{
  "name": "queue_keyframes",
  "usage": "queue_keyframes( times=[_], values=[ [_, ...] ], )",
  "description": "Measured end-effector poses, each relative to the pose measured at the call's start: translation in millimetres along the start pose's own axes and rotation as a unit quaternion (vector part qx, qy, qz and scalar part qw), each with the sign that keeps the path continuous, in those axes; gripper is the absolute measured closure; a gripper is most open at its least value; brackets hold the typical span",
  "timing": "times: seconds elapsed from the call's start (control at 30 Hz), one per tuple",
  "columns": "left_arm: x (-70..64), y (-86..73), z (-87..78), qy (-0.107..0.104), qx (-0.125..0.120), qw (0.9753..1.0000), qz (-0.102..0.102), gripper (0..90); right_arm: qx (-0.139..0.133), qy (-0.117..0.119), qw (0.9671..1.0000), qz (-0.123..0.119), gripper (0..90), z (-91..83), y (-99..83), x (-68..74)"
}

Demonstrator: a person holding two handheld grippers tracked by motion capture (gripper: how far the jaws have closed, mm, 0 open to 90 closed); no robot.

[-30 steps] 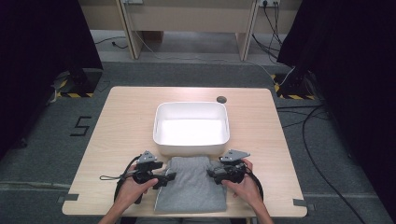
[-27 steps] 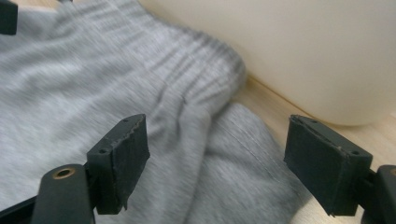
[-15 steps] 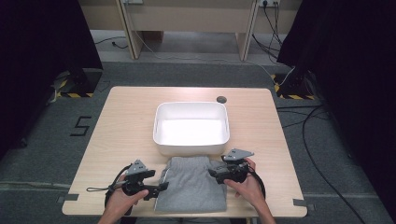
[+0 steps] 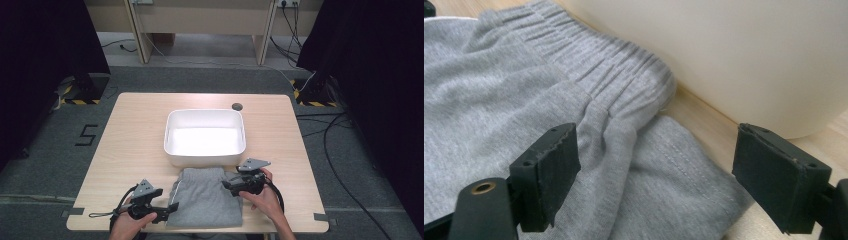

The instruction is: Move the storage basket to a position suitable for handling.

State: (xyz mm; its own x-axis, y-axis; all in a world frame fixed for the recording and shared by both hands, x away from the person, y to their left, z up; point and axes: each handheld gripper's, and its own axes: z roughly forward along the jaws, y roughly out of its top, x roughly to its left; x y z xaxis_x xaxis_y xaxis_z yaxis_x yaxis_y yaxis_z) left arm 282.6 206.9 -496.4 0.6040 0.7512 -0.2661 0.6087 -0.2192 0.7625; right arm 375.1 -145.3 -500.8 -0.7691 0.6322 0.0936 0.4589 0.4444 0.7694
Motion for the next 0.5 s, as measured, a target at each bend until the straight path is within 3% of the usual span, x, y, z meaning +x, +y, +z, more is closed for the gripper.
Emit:
queue_keyframes(
  times=[0.37,0.5],
  values=[
    [-17.4,-12.1,9.9,-0.009,0.010,0.9998,0.013,14.6,0.005,0.004,1.0000,-0.007,19.3,3.3,-0.3,2.7],
    [-18.0,-15.3,16.3,-0.001,0.021,0.9996,0.019,14.9,0.004,0.001,1.0000,-0.008,19.4,3.1,-0.7,2.4]
  ],
)
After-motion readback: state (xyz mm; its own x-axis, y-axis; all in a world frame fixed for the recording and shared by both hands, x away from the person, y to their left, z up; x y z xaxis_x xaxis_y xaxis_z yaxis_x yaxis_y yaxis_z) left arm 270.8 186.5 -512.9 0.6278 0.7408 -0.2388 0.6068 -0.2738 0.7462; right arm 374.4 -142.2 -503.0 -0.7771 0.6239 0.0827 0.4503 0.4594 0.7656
